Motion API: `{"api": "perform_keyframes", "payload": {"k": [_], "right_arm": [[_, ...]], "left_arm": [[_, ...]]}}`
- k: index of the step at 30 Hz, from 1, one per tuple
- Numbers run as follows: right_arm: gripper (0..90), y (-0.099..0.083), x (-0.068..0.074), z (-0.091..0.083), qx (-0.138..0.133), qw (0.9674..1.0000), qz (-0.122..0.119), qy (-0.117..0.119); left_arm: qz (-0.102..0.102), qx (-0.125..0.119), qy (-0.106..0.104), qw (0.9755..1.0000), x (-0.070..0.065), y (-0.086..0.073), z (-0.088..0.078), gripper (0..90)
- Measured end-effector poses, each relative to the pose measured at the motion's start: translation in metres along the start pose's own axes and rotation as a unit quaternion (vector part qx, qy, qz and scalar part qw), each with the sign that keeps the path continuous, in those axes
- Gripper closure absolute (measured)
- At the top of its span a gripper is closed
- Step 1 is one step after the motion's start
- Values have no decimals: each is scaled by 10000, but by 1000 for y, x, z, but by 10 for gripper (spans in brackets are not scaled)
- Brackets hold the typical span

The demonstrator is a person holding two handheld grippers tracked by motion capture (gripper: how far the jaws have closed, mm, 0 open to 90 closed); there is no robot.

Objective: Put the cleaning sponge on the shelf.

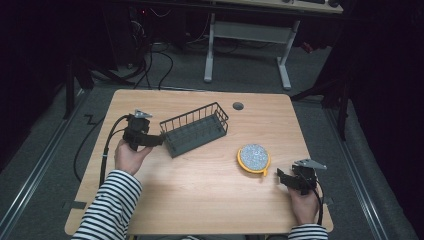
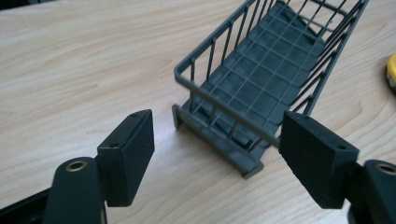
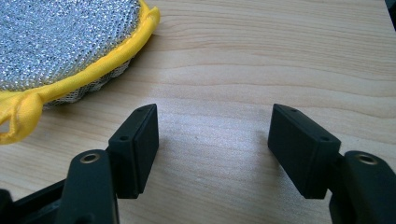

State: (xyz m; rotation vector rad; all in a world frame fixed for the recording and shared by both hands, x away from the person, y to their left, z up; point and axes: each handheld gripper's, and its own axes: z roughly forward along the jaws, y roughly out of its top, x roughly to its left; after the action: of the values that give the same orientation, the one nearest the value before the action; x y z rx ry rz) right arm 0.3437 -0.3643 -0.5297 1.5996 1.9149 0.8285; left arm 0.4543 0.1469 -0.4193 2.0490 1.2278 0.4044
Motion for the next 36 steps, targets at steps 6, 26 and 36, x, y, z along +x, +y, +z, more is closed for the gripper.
{"api": "perform_keyframes", "payload": {"k": [6, 26, 36], "right_arm": [[339, 0, 0, 0, 7, 10000, -2, -9], [339, 0, -1, 0, 5, 10000, 16, 6], [339, 0, -1, 0, 3, 10000, 18, 8]], "left_arm": [[76, 186, 122, 9997, -3, 13, 13, 263], [161, 518, 179, 9984, -5, 15, 38, 364], [140, 448, 82, 9989, -9, 12, 35, 439]]}}
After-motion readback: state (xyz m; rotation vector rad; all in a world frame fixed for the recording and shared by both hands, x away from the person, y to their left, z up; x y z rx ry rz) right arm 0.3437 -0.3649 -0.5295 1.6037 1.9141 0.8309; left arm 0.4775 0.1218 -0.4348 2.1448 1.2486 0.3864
